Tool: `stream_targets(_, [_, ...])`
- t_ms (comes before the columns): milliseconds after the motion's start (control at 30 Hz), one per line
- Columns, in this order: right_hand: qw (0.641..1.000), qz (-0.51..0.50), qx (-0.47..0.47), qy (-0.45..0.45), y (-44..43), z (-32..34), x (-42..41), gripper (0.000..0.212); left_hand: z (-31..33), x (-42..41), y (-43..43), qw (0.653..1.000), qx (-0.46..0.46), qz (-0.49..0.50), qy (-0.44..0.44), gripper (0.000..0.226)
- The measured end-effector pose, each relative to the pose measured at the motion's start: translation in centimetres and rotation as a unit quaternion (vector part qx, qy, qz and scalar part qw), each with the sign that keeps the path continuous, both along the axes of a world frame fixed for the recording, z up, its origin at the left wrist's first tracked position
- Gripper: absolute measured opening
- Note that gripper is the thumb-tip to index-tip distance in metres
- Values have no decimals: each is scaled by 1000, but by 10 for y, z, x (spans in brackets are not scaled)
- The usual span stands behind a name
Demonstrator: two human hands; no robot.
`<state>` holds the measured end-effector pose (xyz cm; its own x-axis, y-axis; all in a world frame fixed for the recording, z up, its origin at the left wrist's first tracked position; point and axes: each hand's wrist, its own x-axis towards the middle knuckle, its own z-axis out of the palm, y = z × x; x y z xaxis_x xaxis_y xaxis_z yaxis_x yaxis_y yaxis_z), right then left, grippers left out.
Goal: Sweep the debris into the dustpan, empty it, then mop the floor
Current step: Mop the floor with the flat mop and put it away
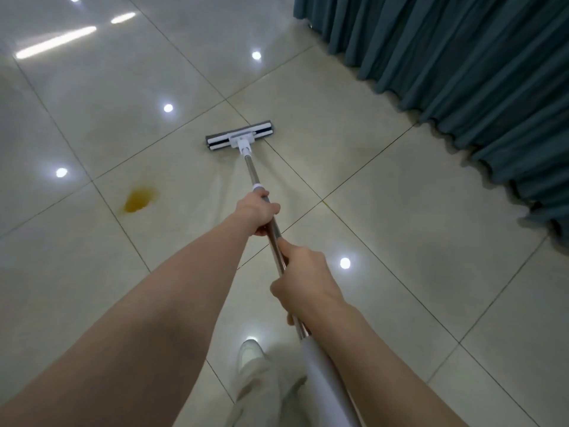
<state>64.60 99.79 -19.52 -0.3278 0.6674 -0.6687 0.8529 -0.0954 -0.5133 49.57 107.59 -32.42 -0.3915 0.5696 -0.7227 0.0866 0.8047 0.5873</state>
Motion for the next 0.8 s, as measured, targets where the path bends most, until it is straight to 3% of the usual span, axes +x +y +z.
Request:
stream_targets(233, [999, 41, 4, -7, -66, 18, 25, 55, 18, 22, -80, 999, 6, 40, 1, 44])
stream_targets(633, [981, 193, -3, -7, -212, 38, 167, 61, 26, 157, -272, 987, -7, 159, 36, 37])
stream_targets(800, [972, 236, -3, -8, -245, 48, 200, 65, 32, 191, -324, 978, -3, 207, 31, 45])
